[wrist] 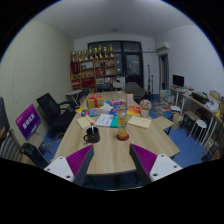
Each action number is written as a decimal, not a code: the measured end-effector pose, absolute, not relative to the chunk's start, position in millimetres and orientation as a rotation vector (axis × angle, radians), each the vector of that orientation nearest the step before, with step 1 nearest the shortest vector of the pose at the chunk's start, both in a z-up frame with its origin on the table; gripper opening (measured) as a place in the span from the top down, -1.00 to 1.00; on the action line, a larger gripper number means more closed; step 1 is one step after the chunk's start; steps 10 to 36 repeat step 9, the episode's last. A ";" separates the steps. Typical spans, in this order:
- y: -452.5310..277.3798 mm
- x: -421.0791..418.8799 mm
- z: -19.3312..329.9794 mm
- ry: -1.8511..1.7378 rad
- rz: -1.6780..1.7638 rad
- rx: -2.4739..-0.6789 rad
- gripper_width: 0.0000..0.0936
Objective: Pour water
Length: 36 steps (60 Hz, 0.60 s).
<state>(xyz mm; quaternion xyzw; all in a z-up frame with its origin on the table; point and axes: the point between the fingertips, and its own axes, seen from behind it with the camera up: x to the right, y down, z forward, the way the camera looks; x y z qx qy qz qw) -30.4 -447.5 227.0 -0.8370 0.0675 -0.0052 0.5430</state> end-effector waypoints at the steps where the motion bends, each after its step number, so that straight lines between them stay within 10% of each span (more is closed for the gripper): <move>1: -450.4 -26.6 226.5 0.154 -0.013 -1.988 -0.73; 36: -468.3 12.7 226.4 0.108 0.017 -1.980 -0.74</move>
